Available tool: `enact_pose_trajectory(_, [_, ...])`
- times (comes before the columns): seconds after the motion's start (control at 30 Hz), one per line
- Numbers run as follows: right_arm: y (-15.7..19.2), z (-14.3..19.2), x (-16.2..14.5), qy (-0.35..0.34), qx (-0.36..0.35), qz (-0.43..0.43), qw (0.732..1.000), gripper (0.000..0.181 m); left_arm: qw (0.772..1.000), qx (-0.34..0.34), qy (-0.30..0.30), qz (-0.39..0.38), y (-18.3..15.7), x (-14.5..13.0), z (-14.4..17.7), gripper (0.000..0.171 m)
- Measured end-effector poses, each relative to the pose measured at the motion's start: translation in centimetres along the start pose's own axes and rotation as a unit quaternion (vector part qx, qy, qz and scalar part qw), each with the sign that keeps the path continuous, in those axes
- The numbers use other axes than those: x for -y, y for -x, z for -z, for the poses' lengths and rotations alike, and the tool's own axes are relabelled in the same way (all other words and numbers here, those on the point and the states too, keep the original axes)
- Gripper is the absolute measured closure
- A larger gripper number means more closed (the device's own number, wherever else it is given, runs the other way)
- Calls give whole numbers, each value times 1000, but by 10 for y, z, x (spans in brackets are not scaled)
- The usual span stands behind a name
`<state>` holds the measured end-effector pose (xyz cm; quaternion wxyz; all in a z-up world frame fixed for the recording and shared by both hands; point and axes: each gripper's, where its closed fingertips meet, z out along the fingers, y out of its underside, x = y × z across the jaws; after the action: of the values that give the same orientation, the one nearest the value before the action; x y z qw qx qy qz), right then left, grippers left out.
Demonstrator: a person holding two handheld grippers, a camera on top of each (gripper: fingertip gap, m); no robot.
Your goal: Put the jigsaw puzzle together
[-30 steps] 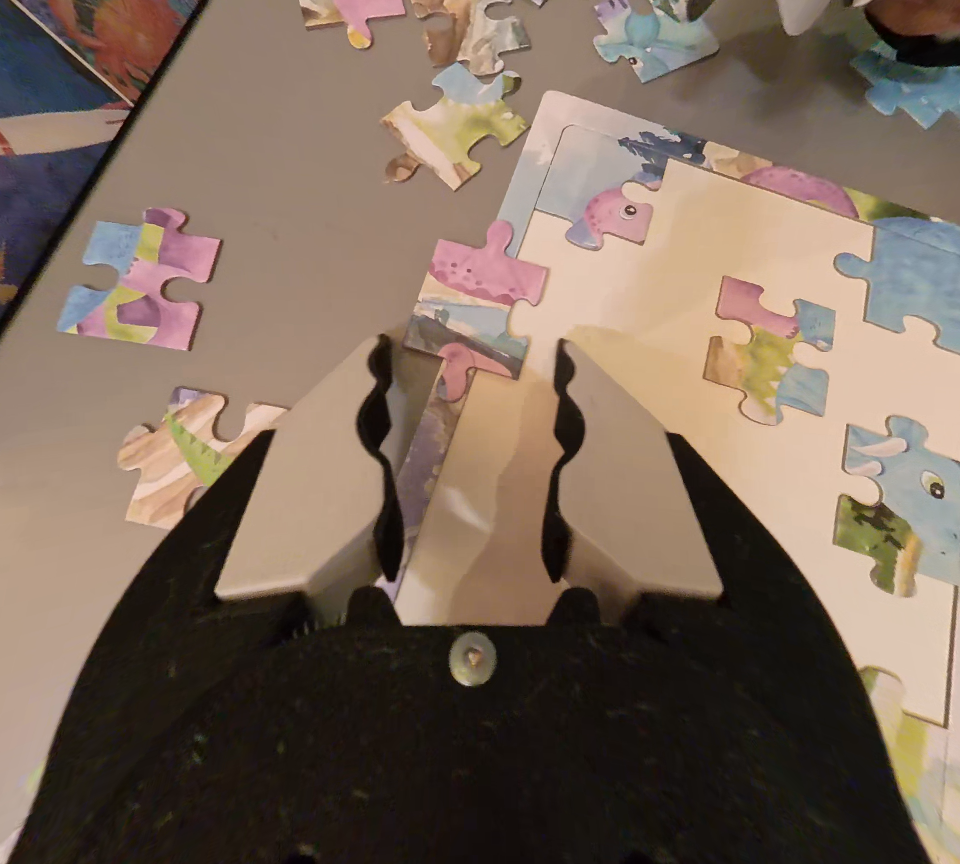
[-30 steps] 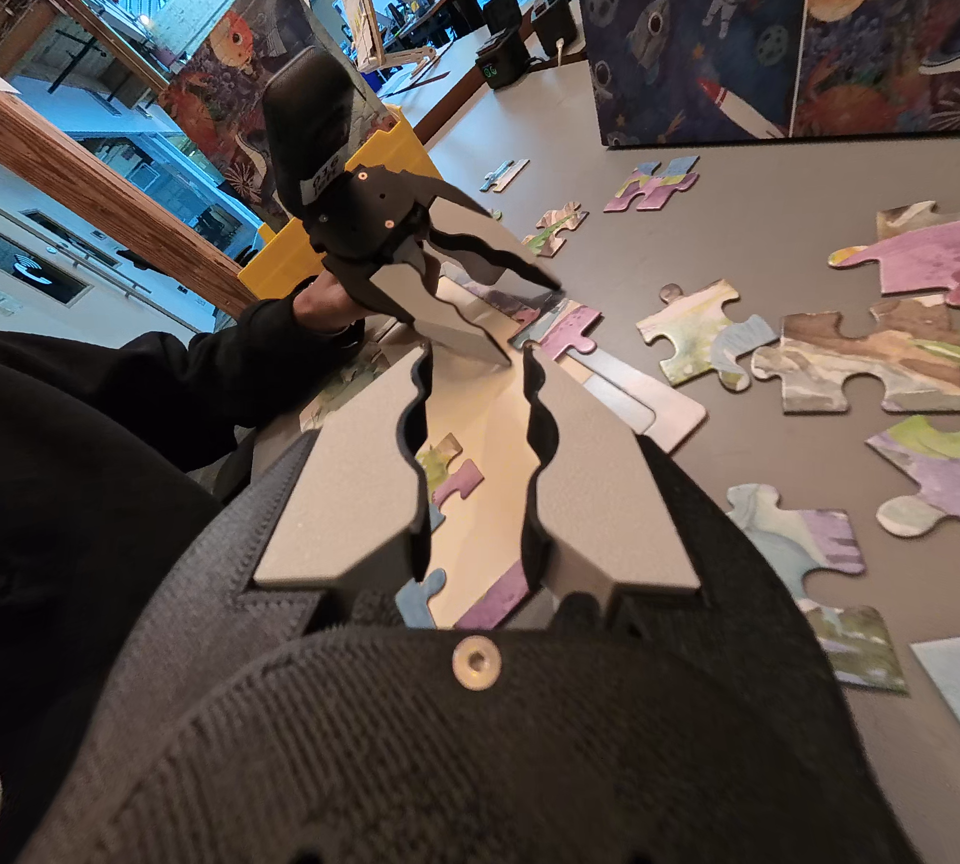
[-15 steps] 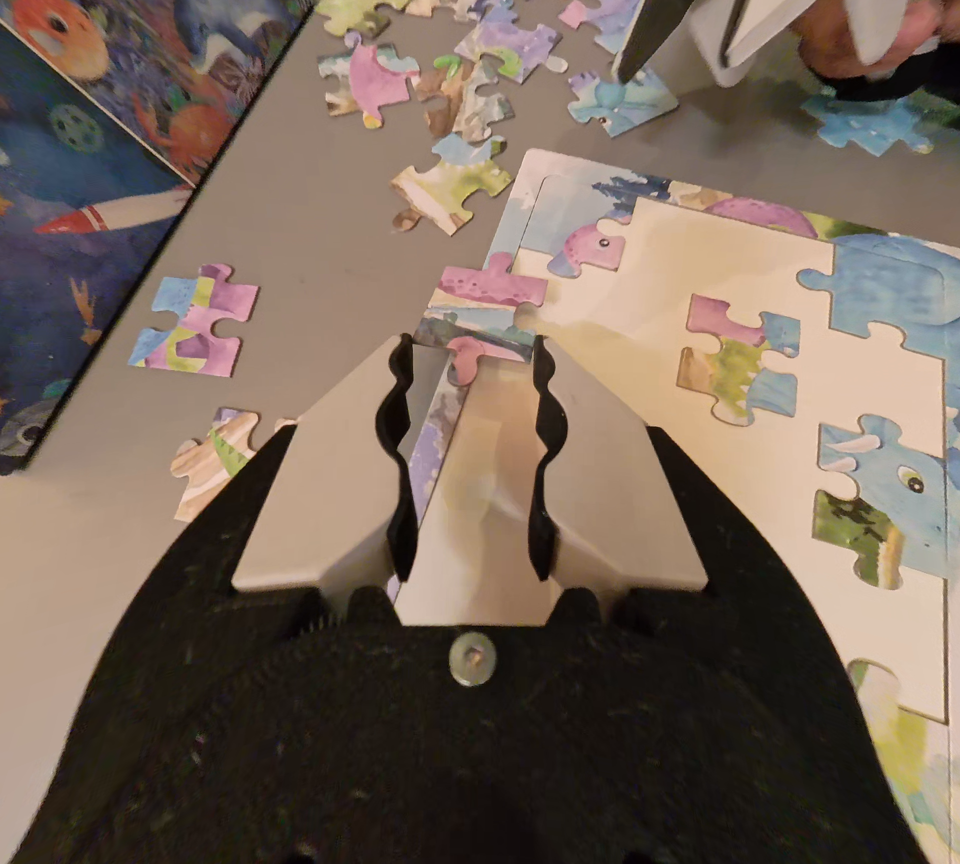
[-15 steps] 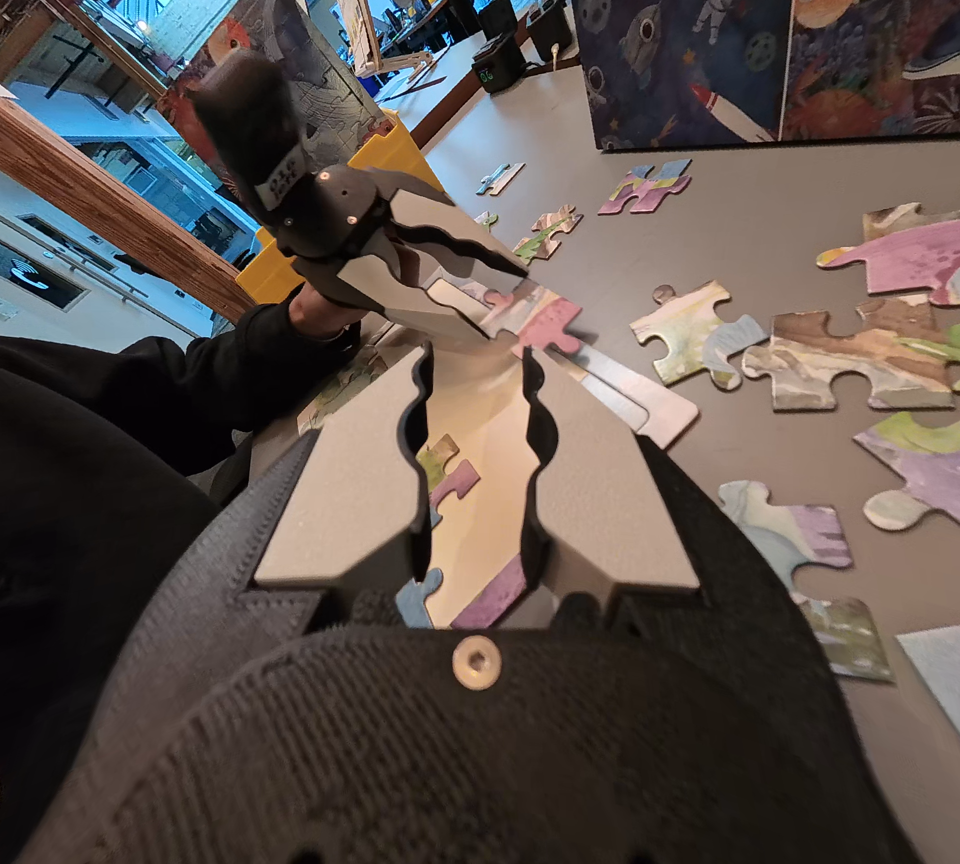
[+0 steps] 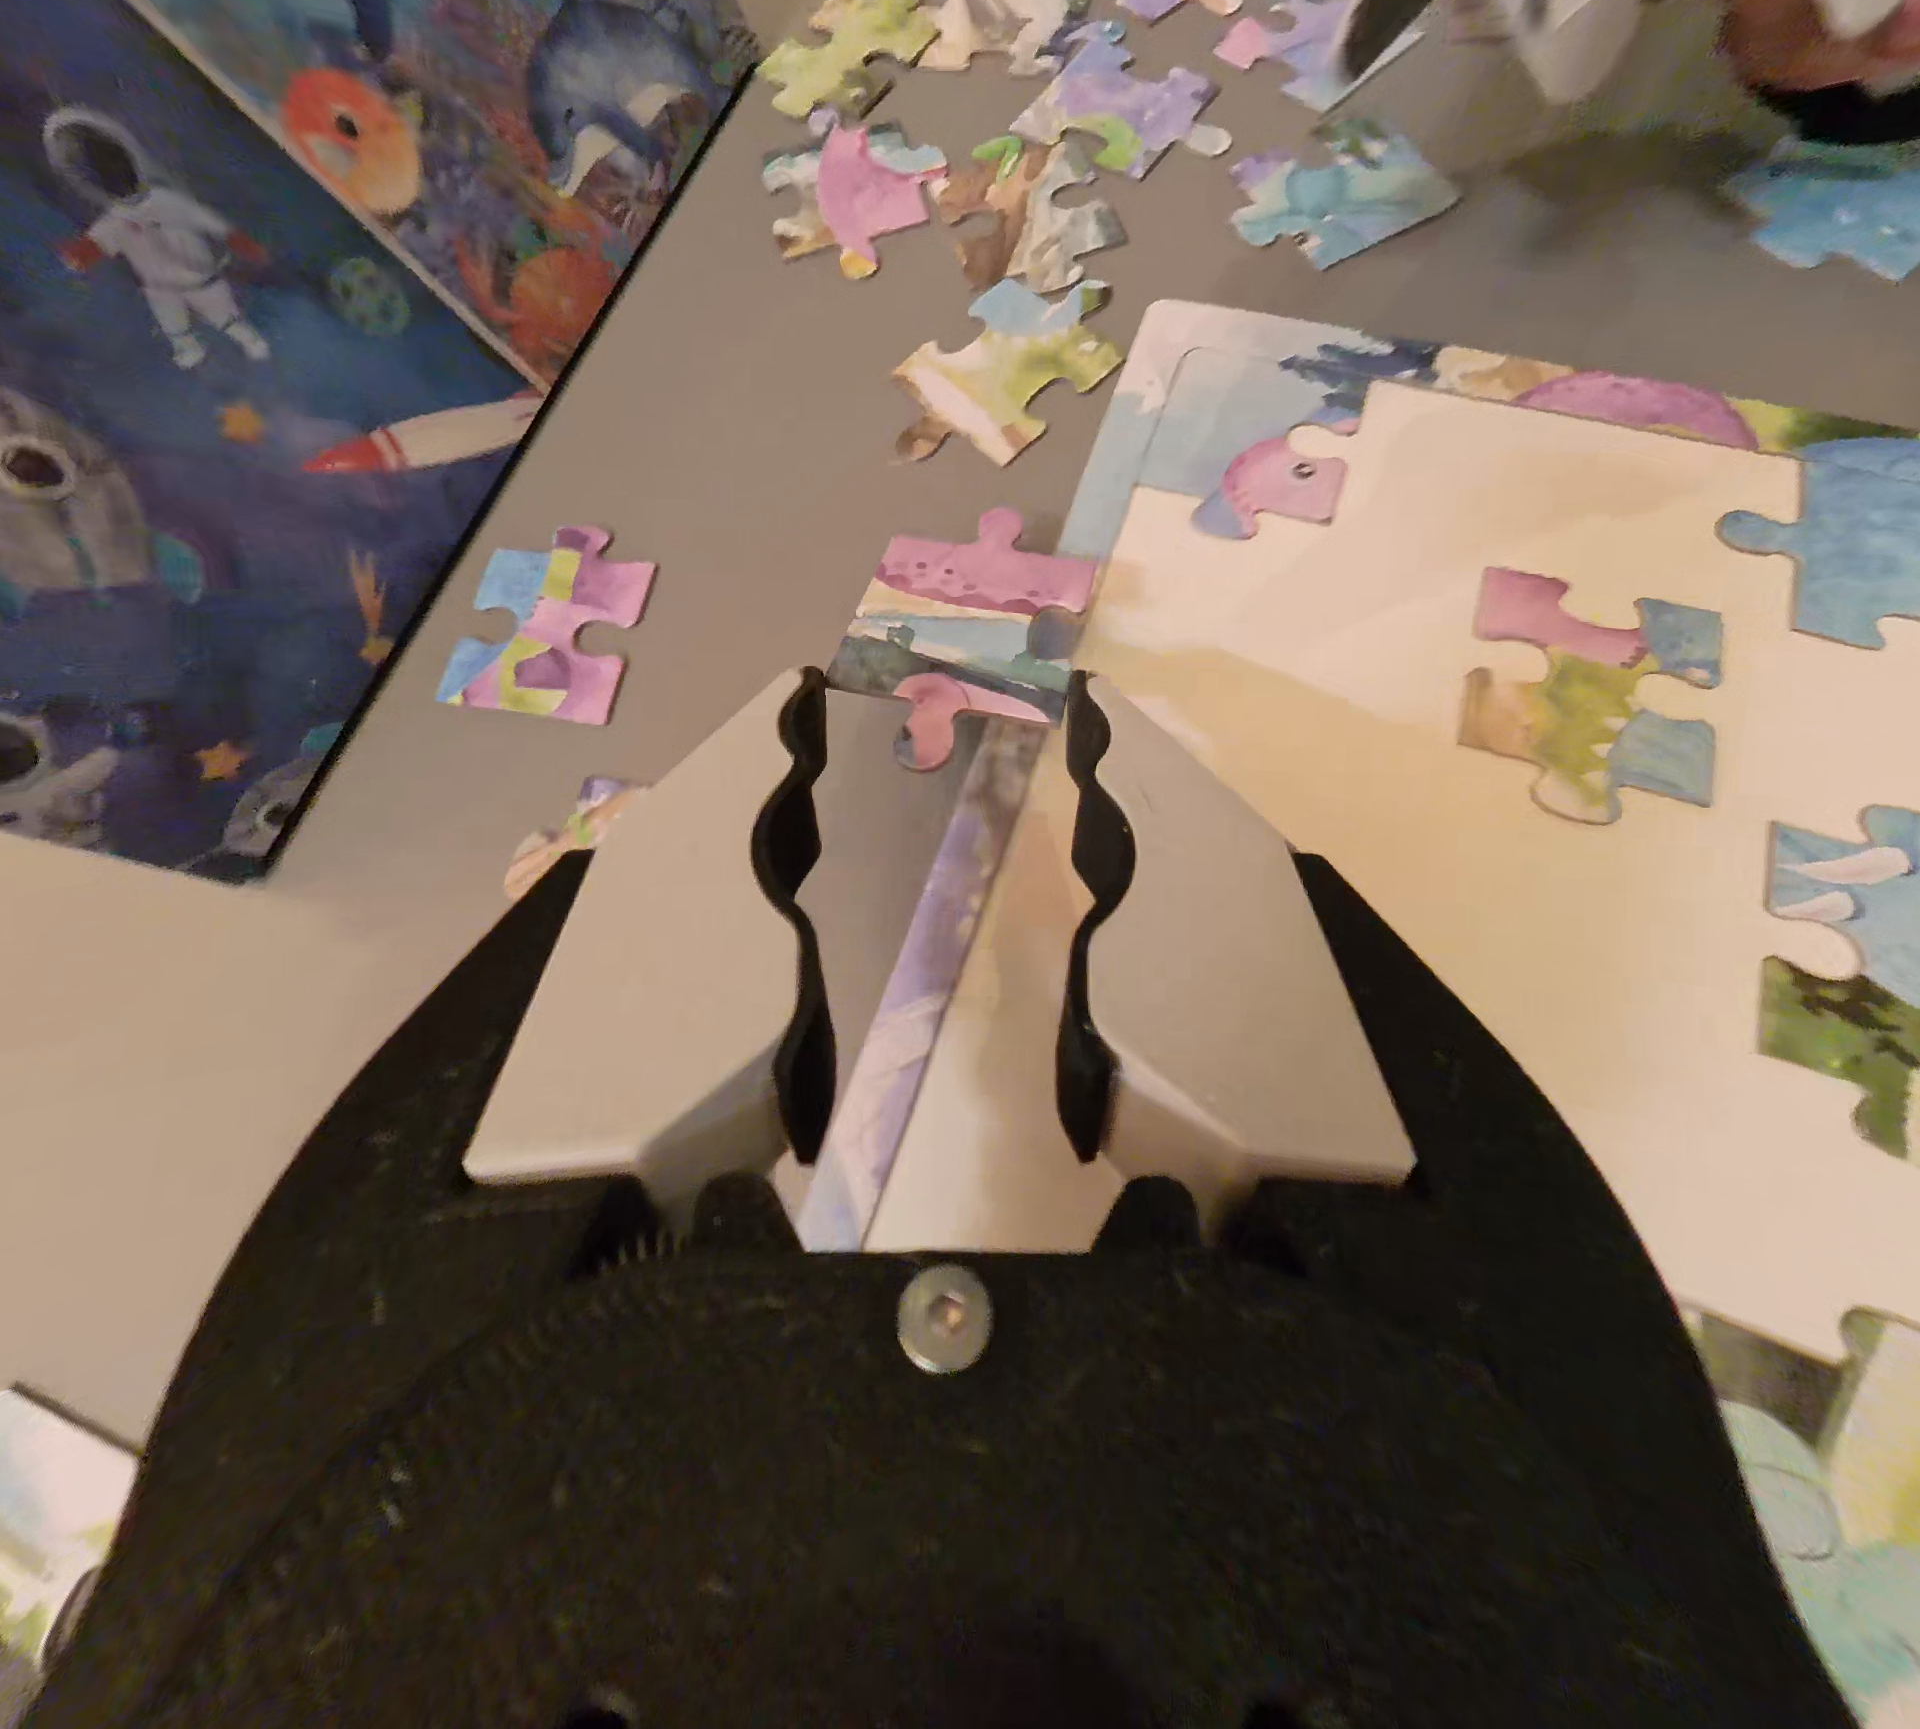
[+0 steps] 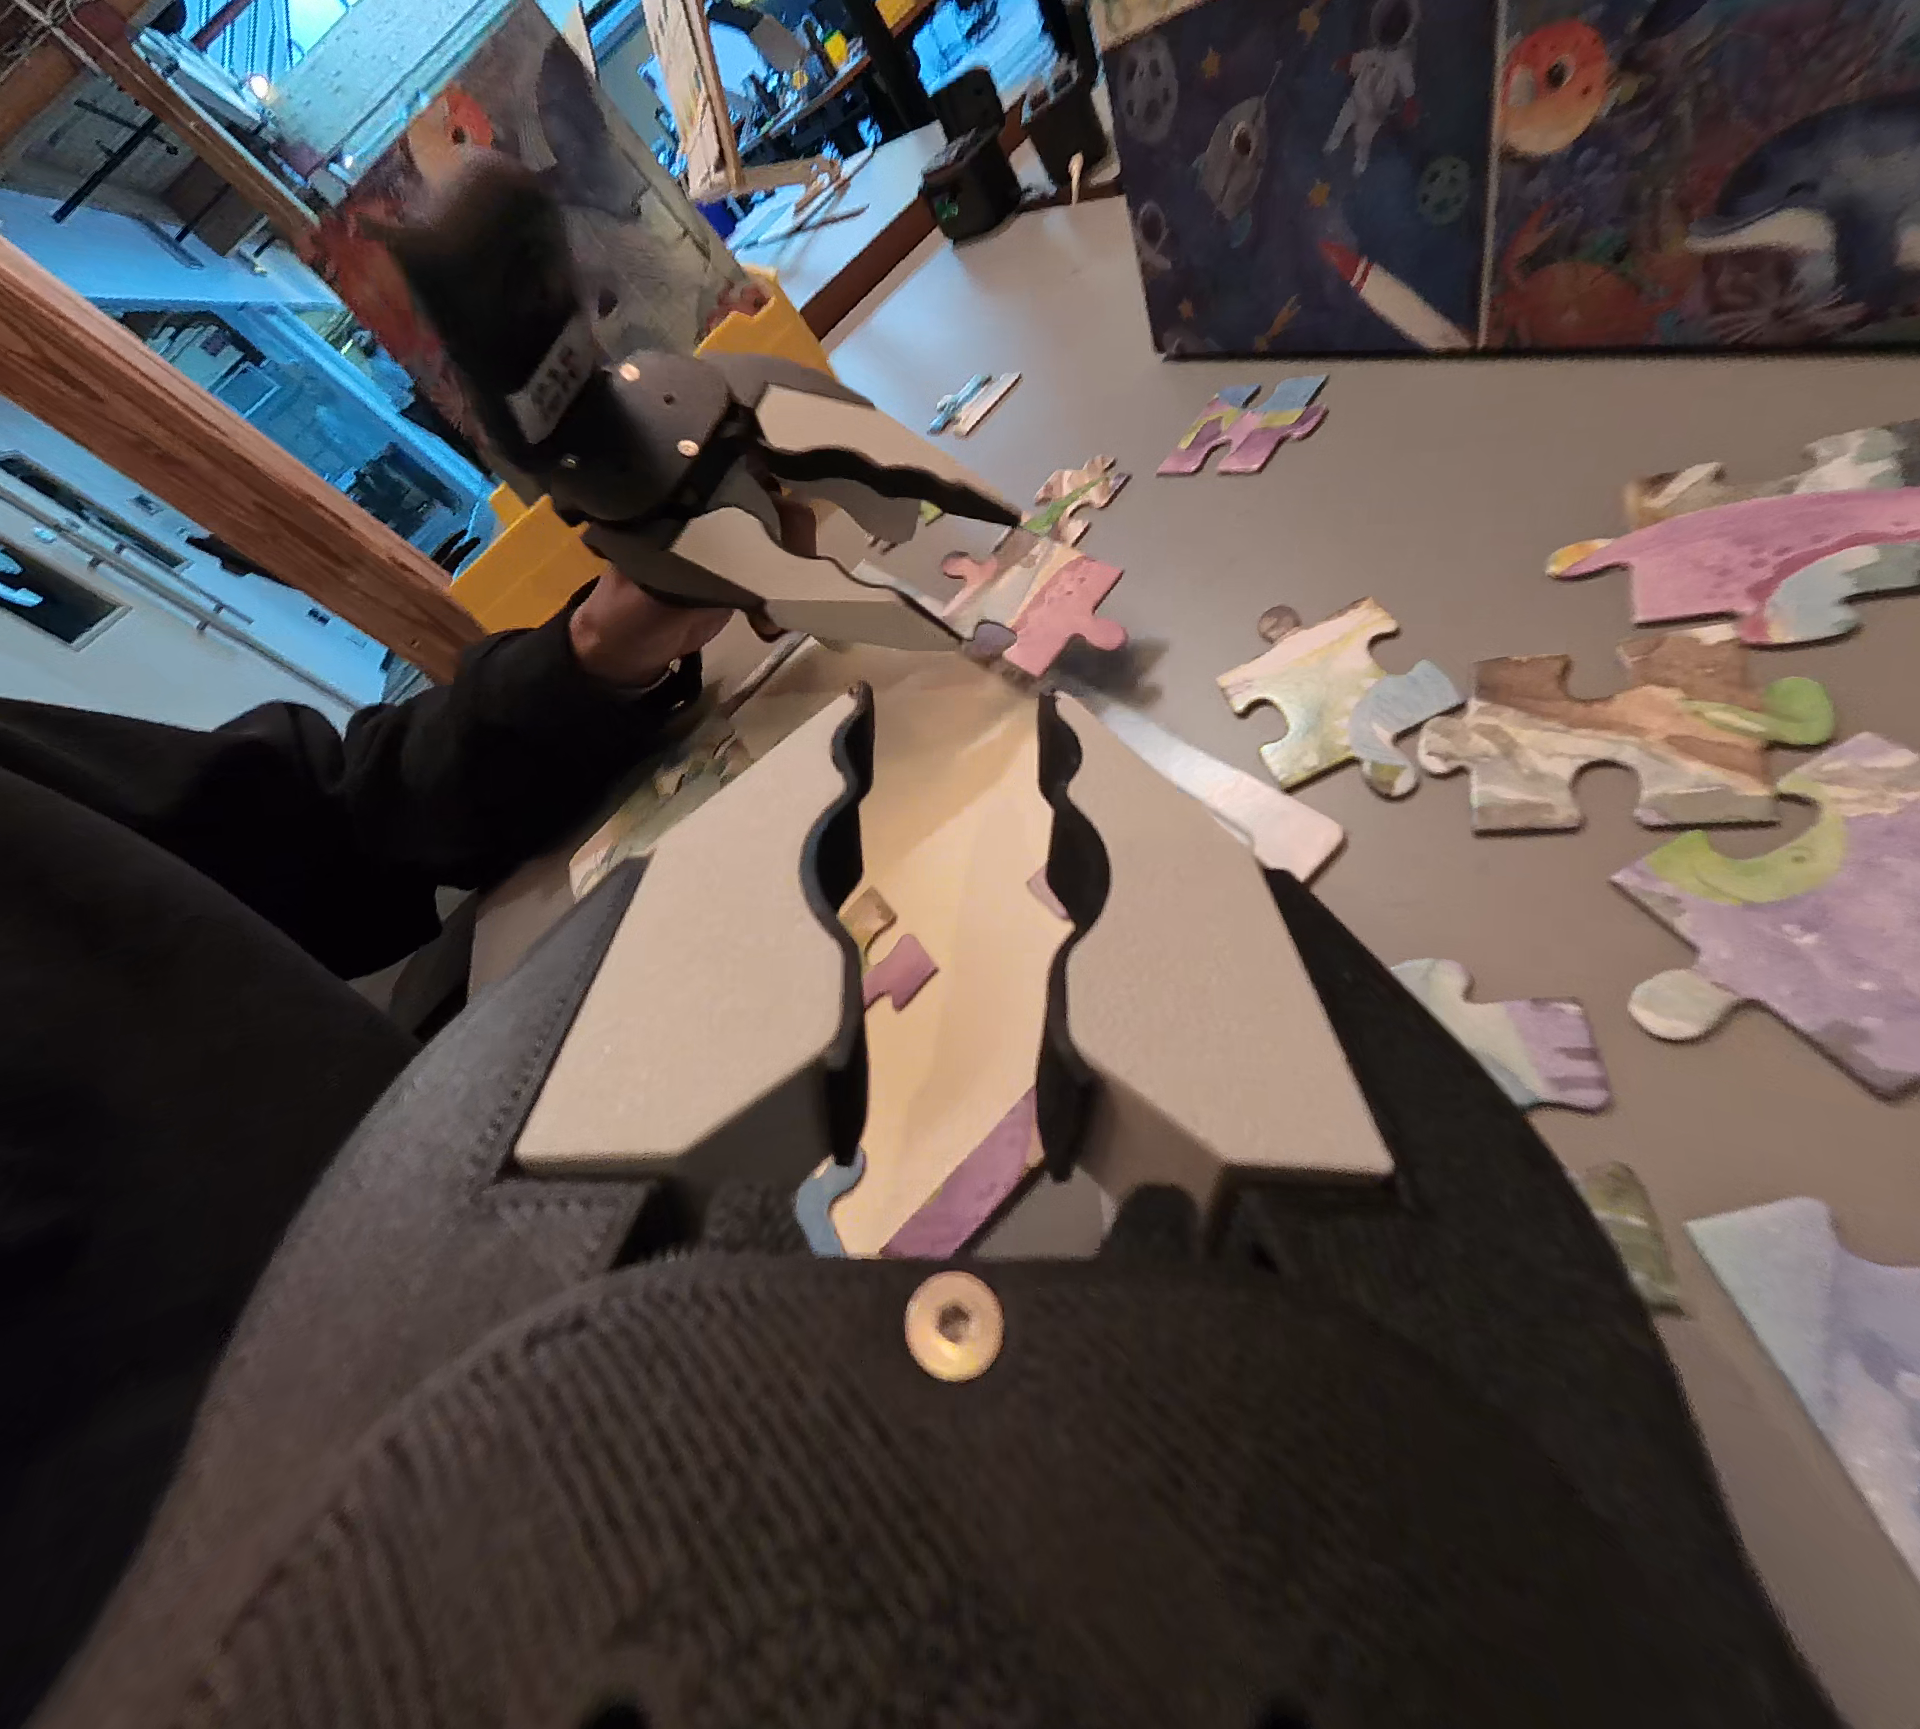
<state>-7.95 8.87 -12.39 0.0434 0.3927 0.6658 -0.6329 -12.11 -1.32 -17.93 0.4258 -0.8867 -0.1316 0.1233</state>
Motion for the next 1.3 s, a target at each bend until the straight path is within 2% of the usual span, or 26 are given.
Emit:
enact_pose_trajectory(0.13, [-6, 12, 13, -36, -12, 2, 999, 153, 999, 4, 21, 32, 20, -18, 0, 126])
enact_pose_trajectory(0.23, [-11, 22, 24, -66, -26, 6, 997, 154, 998, -8, 29, 47, 23, -24, -1, 126])
enact_pose_trajectory(0.37, [-20, 36, 36, -94, -86, 57, 990, 155, 998, -5, 40, 41, 22, -28, -5, 126])
enact_pose_trajectory(0.57, [-18, 53, 54, -148, -106, 86, 980, 155, 999, 17, 26, 45, 27, -13, -16, 125])
enact_pose_trajectory(0.73, [-24, 74, 68, -194, -129, 93, 968, 150, 998, 44, 3, 51, 37, -10, -1, 126])
enact_pose_trajectory(0.9, [-32, 86, 72, -204, -158, 105, 960, 147, 992, 1, -59, 115, 41, 3, 20, 122])
enact_pose_trajectory(1.03, [-36, 99, 75, -206, -204, 145, 946, 148, 990, 20, -72, 119, 52, 2, 26, 122])
enact_pose_trajectory(1.17, [-38, 125, 79, -210, -262, 203, 920, 147, 991, 39, -73, 102, 59, -3, 29, 123])
enact_pose_trajectory(1.3, [-48, 141, 68, -187, -308, 231, 904, 146, 991, 74, -66, 88, 73, -8, 37, 122])
